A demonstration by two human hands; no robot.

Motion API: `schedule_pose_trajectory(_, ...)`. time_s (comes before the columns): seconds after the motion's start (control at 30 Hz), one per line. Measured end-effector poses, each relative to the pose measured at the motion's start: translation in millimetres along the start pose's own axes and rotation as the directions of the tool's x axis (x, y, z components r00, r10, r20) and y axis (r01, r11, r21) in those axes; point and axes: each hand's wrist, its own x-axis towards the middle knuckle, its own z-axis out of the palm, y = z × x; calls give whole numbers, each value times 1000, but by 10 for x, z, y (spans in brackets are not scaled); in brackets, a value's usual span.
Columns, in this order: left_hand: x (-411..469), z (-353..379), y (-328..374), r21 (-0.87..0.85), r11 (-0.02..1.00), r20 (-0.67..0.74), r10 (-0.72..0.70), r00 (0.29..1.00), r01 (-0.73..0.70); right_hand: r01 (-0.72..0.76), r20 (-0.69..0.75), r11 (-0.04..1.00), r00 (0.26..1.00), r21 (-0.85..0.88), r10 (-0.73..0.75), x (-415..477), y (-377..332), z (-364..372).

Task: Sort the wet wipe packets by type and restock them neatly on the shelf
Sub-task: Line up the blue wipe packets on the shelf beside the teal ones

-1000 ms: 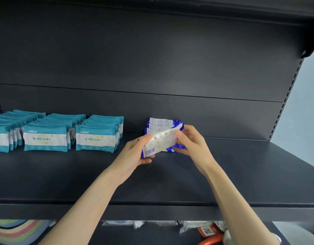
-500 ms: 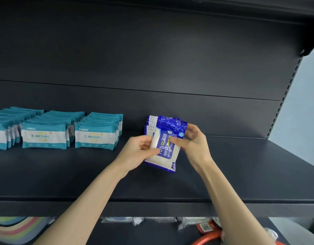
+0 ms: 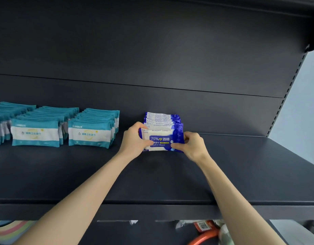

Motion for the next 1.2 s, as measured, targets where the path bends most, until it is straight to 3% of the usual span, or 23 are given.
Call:
schedule_pose_trajectory(0.17, 59, 132, -22, 203, 968, -90, 169, 982, -148, -41, -44, 953, 999, -301, 29, 151, 1, -8)
schedule_pose_trajectory(0.27, 64, 172, -80, 373, 916, -97, 199, 975, -150, 23, -79, 950, 996, -312, -50, 166, -7, 17)
schedule_pose_trajectory(0.47, 194, 183, -172, 201, 978, 136, -89, 987, 61, 149, 165, 931, 981, -332, -98, 348, -2, 86)
schedule_pose_trajectory(0.57, 239, 168, -237, 175, 983, 187, -88, 978, 55, 164, 189, 921, 977, -353, -102, 427, 17, 112)
schedule_pose_trajectory(1.07, 205, 183, -235, 300, 952, 151, -117, 982, 67, 189, 183, 899, 975, -395, -125, 436, 71, 134)
schedule_pose_trajectory(1.2, 171, 103, -145, 442, 894, 156, -161, 975, 77, 173, 194, 887, 976, -429, -97, 390, 9, 92)
